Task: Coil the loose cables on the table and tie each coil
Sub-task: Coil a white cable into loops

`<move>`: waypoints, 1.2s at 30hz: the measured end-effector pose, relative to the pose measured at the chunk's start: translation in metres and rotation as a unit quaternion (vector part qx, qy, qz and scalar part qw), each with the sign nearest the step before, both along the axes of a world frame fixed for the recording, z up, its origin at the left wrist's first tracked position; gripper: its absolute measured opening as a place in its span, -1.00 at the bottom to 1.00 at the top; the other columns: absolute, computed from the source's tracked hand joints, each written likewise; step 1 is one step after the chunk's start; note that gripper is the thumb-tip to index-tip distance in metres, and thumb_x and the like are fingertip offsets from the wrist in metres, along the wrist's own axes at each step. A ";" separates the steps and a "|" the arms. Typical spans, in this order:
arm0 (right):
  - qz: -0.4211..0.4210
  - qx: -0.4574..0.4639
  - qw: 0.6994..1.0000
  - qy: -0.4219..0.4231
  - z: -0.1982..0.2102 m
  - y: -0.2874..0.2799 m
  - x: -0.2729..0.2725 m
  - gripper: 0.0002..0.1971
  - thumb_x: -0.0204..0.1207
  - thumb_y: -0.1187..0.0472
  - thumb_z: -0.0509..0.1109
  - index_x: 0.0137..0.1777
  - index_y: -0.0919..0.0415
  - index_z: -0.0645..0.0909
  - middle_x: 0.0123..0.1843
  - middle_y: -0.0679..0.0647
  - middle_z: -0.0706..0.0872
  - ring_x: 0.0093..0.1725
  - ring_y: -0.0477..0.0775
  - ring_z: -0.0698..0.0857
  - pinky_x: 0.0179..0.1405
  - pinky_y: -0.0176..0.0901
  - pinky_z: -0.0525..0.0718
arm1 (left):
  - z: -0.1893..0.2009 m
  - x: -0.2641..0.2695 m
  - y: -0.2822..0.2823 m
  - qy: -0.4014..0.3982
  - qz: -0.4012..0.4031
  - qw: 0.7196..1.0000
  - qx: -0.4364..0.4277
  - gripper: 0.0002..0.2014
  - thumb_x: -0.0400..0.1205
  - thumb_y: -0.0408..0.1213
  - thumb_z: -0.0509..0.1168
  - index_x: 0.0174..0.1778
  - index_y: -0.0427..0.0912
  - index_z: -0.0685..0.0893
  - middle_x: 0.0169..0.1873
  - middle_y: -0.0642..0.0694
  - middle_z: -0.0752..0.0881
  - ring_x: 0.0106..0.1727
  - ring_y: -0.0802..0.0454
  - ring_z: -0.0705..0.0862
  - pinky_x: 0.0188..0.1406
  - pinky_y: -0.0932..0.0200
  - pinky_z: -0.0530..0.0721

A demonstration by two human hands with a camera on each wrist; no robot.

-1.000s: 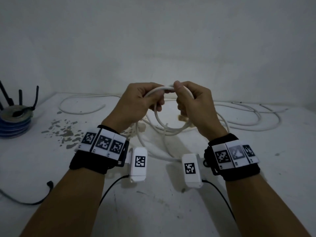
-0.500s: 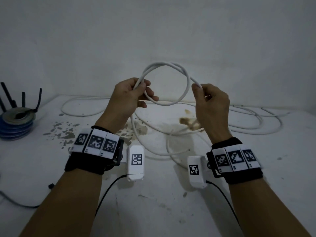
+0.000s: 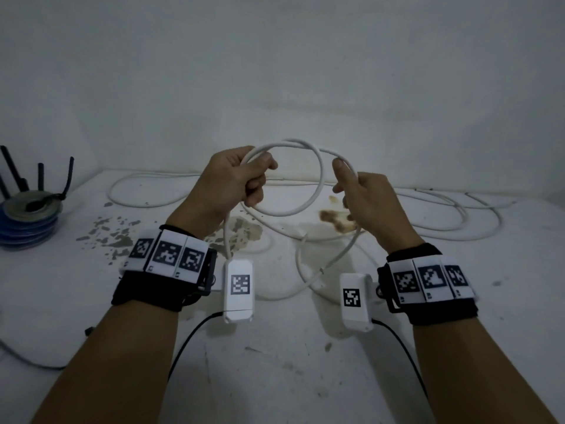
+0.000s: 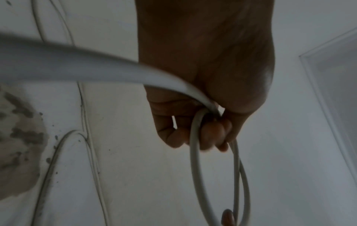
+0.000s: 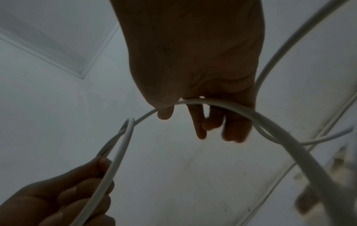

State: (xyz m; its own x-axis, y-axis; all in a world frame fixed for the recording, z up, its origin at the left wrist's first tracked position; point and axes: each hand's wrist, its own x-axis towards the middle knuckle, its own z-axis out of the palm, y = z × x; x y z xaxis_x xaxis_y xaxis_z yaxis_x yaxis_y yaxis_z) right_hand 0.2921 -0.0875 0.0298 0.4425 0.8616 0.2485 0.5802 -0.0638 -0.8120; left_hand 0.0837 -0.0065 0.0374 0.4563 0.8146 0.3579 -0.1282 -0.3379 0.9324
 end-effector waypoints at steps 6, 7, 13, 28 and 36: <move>0.055 -0.120 0.989 0.062 0.009 -0.011 0.012 -0.46 0.65 -0.20 0.29 -0.17 0.29 0.80 -0.50 0.07 0.57 -0.60 -0.03 0.47 -0.58 -0.26 0.41 | -0.007 0.001 0.006 0.009 0.092 0.993 0.075 -0.75 0.77 -0.25 0.24 -0.19 -0.15 0.72 -0.58 0.11 0.41 -0.53 0.14 0.35 -0.47 0.29 0.40; 0.074 -0.089 0.986 0.123 0.011 -0.012 0.011 -0.52 0.65 -0.13 0.34 -0.16 0.32 0.78 -0.51 0.08 0.55 -0.63 -0.07 0.49 -0.59 -0.25 0.45 | -0.008 0.002 0.008 0.014 0.098 0.992 0.079 -0.74 0.77 -0.23 0.23 -0.20 -0.14 0.72 -0.58 0.12 0.41 -0.52 0.14 0.36 -0.46 0.27 0.41; 0.149 0.015 0.934 0.324 0.016 -0.010 0.009 -0.90 0.52 0.30 0.49 -0.11 0.37 0.70 -0.33 0.19 0.71 -0.35 0.00 0.78 -0.31 -0.27 0.78 | -0.009 0.002 0.008 0.032 0.070 0.996 0.055 -0.67 0.81 -0.20 0.15 -0.27 -0.17 0.58 -0.58 0.09 0.45 -0.46 0.04 0.47 -0.43 0.14 0.50; 0.124 0.158 0.962 0.183 0.008 -0.003 -0.021 -0.83 0.50 0.31 0.57 -0.23 0.37 0.66 -0.36 0.24 0.80 -0.29 0.18 0.84 -0.20 0.03 0.82 | -0.004 0.012 -0.001 0.105 0.076 0.992 0.006 -0.52 0.82 -0.05 0.06 -0.34 -0.17 0.65 -0.44 -0.06 0.80 -0.29 0.05 0.72 -0.12 0.02 0.67; 0.158 0.180 0.953 0.185 -0.001 0.002 -0.030 -0.83 0.62 0.23 0.46 -0.03 0.22 0.49 0.05 0.21 0.82 0.05 0.09 0.83 0.07 0.01 0.79 | 0.003 0.014 -0.014 -0.010 -0.056 0.993 -0.104 -0.57 0.83 -0.16 0.05 -0.32 -0.24 0.54 -0.45 -0.19 0.76 -0.32 -0.06 0.76 -0.25 0.14 0.72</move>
